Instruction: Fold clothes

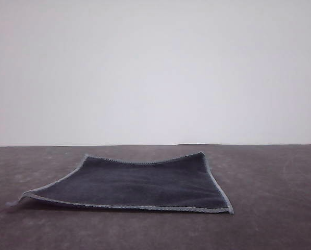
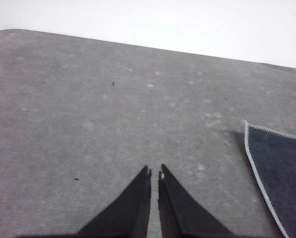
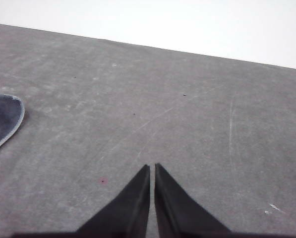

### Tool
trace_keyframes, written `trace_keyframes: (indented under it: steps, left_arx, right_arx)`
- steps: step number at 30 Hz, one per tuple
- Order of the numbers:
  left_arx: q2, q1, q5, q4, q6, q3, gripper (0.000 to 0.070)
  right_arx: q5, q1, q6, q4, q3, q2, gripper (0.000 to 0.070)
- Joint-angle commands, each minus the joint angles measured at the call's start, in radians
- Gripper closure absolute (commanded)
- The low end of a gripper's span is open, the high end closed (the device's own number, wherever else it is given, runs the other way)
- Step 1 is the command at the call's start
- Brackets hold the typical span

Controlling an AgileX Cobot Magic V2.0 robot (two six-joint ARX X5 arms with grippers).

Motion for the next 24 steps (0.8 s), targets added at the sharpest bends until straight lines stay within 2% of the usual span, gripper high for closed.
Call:
trace_keyframes:
  steps: [1, 24]
  left_arx:
    - [-0.002, 0.002, -0.002, -0.004, -0.008, -0.021, 0.0684]
    - [-0.002, 0.002, -0.002, -0.004, -0.008, -0.021, 0.0684]
  right_arx:
    - [0.001, 0.002, 0.011, 0.011, -0.005, -0.003, 0.069]
    - [0.001, 0.002, 0.011, 0.011, -0.005, -0.003, 0.069]
